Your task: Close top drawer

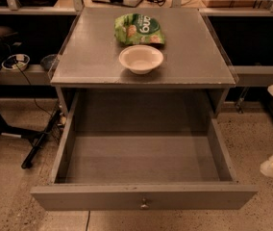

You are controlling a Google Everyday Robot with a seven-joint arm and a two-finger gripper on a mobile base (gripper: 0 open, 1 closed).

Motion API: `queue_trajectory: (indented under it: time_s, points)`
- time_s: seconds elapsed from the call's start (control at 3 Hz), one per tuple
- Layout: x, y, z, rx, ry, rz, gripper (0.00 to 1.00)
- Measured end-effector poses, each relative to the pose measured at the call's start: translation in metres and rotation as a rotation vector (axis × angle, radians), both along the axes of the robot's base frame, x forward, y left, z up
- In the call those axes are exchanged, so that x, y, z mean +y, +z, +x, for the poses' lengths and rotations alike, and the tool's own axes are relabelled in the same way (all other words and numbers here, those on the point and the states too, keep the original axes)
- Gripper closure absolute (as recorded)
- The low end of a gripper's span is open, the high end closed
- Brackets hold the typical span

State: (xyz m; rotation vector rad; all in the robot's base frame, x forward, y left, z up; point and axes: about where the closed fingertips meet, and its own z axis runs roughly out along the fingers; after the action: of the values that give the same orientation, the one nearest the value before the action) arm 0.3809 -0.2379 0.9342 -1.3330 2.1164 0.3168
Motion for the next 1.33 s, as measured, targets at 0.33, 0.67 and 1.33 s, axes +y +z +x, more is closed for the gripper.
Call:
queue_trajectory:
  time_s: [0.33,0.67,1.33]
  points:
    - [-0.001,-0.008,-0.009,0.012,-0.034,0.024,0.00]
    - [-0.001,-0.008,-0.008,0.008,-0.042,0.024,0.00]
    - [0.001,-0.012,-0.020,-0.123,-0.210,0.044,0.00]
